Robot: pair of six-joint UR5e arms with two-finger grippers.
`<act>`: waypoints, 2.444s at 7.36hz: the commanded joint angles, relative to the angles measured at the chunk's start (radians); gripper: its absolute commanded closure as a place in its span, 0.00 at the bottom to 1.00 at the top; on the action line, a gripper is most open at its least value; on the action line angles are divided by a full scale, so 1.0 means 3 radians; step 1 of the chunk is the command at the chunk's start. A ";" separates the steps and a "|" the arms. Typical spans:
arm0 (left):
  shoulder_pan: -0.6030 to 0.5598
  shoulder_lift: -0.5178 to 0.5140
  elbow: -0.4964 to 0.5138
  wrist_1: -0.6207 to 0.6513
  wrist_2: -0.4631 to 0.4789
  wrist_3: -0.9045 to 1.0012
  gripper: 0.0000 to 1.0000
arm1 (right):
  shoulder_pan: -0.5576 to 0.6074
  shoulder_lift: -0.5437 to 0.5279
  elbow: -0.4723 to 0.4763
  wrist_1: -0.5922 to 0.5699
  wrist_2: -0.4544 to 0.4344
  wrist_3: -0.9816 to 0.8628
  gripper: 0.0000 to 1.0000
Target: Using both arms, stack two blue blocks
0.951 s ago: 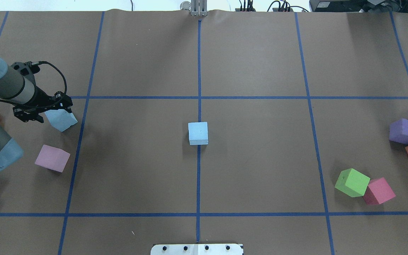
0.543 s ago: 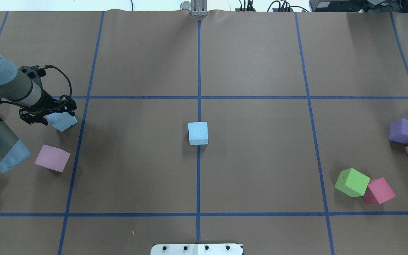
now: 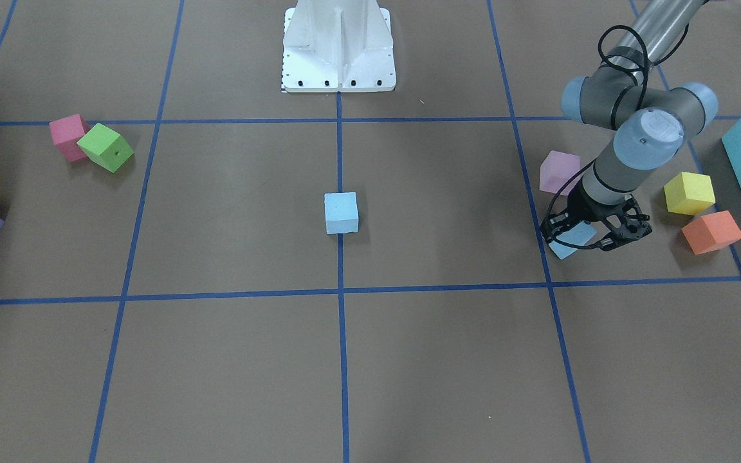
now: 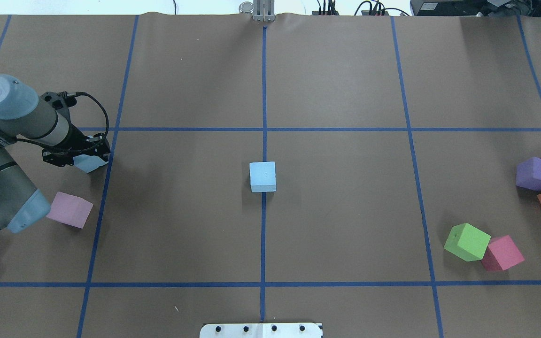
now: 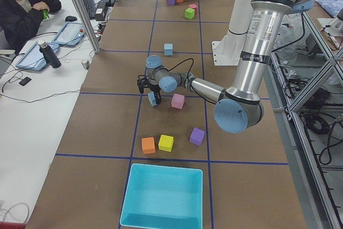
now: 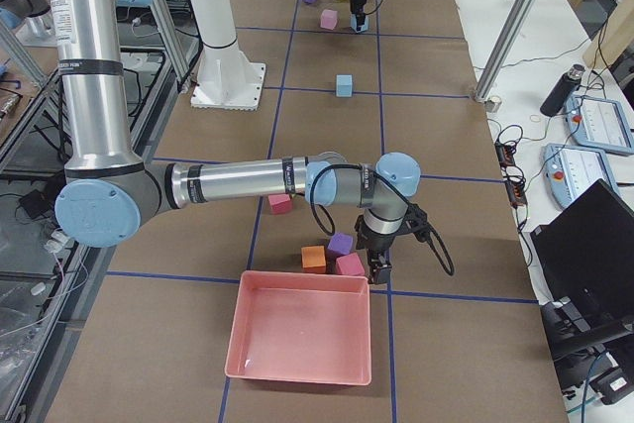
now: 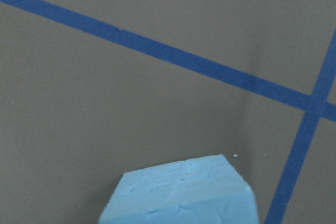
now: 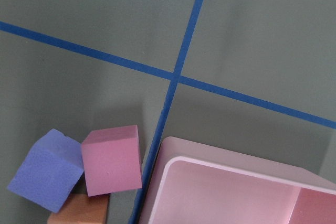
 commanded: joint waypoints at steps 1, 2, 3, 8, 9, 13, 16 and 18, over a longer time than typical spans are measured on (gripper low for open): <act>-0.0002 -0.0322 -0.0121 0.0266 -0.0013 0.0010 0.97 | 0.0000 -0.0018 -0.0007 -0.0005 0.0010 0.0000 0.00; -0.0002 -0.0654 -0.0136 0.0607 0.0002 0.0021 0.99 | 0.0000 -0.0023 -0.0007 -0.0005 0.0010 0.0000 0.00; 0.0008 -0.0966 -0.0141 0.0884 0.0007 0.0016 1.00 | 0.0000 -0.0029 -0.0027 -0.0005 0.0005 0.0000 0.00; 0.0656 -0.1638 -0.0101 0.1056 0.0548 0.0016 1.00 | 0.0132 -0.0141 -0.0028 -0.0107 0.0010 0.0005 0.00; 0.0759 -0.1725 -0.0040 0.1061 0.0656 0.0026 1.00 | 0.0148 -0.0177 -0.0022 -0.0107 0.0010 0.0005 0.00; 0.0933 -0.2099 0.0272 0.1163 0.0815 0.0220 1.00 | 0.0148 -0.0238 -0.0033 -0.0107 0.0015 0.0010 0.00; 0.1041 -0.2089 0.0278 0.1163 0.0815 0.0220 0.91 | 0.0148 -0.0254 -0.0028 -0.0107 0.0020 0.0015 0.00; 0.1046 -0.2089 0.0268 0.1168 0.0815 0.0220 0.86 | 0.0148 -0.0259 -0.0033 -0.0107 0.0025 0.0015 0.00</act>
